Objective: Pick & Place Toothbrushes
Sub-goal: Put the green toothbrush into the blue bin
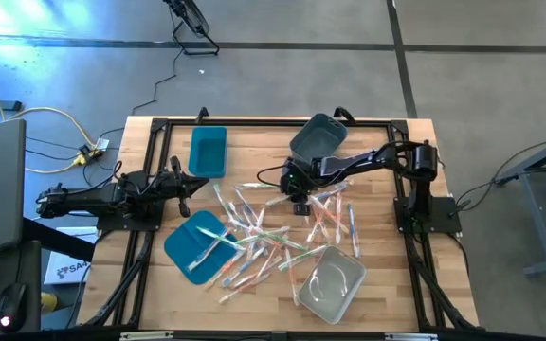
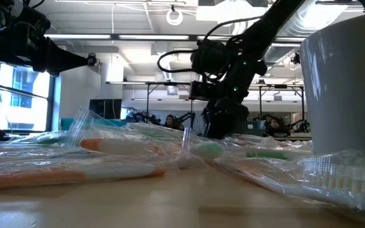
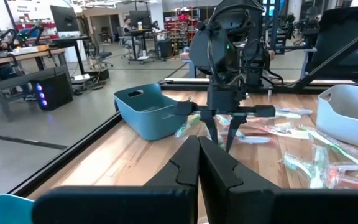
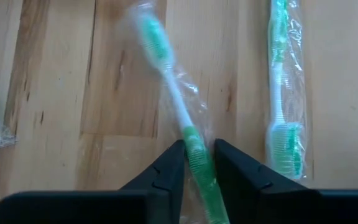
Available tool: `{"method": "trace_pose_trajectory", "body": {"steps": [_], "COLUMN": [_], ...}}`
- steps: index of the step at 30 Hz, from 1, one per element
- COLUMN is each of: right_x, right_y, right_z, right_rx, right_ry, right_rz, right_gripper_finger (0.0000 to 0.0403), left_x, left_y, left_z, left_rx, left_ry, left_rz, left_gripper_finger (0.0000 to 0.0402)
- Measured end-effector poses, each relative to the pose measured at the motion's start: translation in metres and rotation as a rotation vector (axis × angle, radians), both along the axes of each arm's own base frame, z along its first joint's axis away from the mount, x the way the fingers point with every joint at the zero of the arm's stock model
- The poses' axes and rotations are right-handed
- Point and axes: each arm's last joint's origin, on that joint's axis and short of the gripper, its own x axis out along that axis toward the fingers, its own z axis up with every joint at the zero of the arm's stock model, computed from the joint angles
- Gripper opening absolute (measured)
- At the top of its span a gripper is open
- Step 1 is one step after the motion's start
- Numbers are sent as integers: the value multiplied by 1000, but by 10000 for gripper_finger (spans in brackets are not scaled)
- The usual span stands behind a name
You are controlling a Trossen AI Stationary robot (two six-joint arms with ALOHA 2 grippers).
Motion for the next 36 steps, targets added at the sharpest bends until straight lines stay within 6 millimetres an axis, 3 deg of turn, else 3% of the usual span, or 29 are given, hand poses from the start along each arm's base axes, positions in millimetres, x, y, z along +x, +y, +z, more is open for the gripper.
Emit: {"method": "trace_pose_trajectory", "body": {"steps": [6, 12, 19, 28, 36], "right_x": [-3, -6, -16, -41, -63], "right_y": [1, 3, 4, -3, -14], "right_z": [6, 30, 75, 145, 186], "right_rx": [6, 6, -38, -104, -160], "right_ry": [1, -68, -203, -457, -638], "right_rz": [5, 36, 31, -7, -57], "right_gripper_finger": [38, 34, 7, 3, 3], "left_x": [0, 0, 0, 0, 0], "left_y": [0, 0, 0, 0, 0], "left_z": [0, 0, 0, 0, 0], "left_rx": [0, -3, -19, -19, -19], "left_ry": [0, -1, -6, -7, -12], "left_rz": [1, 1, 0, -1, -14], "left_gripper_finger": [0, 0, 0, 0, 0]}}
